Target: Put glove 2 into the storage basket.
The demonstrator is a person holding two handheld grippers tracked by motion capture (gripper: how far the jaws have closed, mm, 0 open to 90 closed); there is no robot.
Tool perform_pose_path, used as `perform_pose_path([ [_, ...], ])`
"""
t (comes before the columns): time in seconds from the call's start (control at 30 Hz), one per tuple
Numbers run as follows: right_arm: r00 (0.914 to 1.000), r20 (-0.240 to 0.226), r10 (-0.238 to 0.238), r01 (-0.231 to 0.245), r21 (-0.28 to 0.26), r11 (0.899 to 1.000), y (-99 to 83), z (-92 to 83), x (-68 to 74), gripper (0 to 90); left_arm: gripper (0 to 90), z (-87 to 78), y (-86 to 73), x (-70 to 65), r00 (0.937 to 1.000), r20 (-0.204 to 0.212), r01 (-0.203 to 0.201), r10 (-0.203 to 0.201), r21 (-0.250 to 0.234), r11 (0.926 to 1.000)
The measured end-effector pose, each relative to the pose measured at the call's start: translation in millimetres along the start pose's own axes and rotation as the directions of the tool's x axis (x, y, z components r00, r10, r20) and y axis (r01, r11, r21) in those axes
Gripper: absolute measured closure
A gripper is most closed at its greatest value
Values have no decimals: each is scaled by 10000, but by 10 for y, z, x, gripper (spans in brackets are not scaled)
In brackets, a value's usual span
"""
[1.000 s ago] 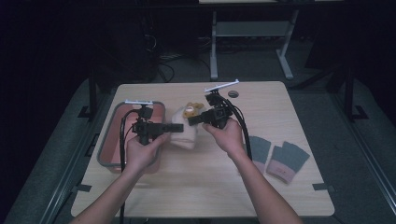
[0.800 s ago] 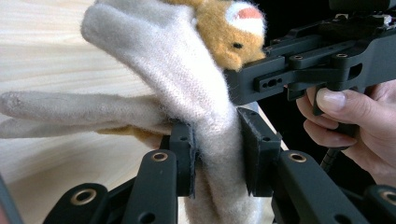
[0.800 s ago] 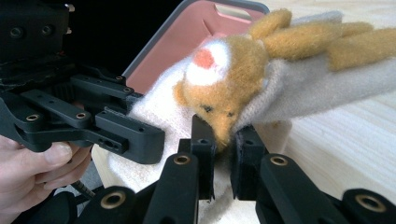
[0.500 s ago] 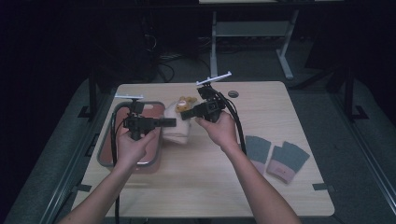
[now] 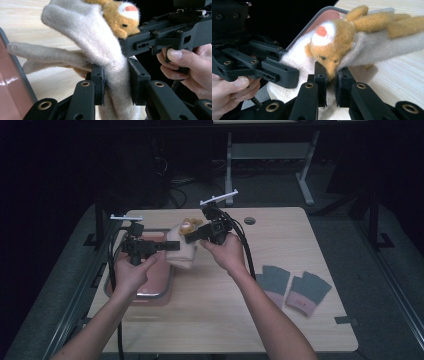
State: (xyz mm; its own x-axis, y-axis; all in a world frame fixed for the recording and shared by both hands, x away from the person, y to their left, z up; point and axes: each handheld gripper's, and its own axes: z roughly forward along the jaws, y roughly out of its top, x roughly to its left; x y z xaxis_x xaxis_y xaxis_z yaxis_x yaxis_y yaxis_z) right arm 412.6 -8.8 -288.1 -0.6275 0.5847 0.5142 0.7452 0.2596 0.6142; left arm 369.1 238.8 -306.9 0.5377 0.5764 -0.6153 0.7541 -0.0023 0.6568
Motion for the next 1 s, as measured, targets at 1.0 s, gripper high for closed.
perform_pose_path([
  [1.0, 9978, -542, -381, 396, 272, 9988, 397, 487, 325, 815, 690, -568, 132, 268, 9978, -666, 20, -44, -359, 9994],
])
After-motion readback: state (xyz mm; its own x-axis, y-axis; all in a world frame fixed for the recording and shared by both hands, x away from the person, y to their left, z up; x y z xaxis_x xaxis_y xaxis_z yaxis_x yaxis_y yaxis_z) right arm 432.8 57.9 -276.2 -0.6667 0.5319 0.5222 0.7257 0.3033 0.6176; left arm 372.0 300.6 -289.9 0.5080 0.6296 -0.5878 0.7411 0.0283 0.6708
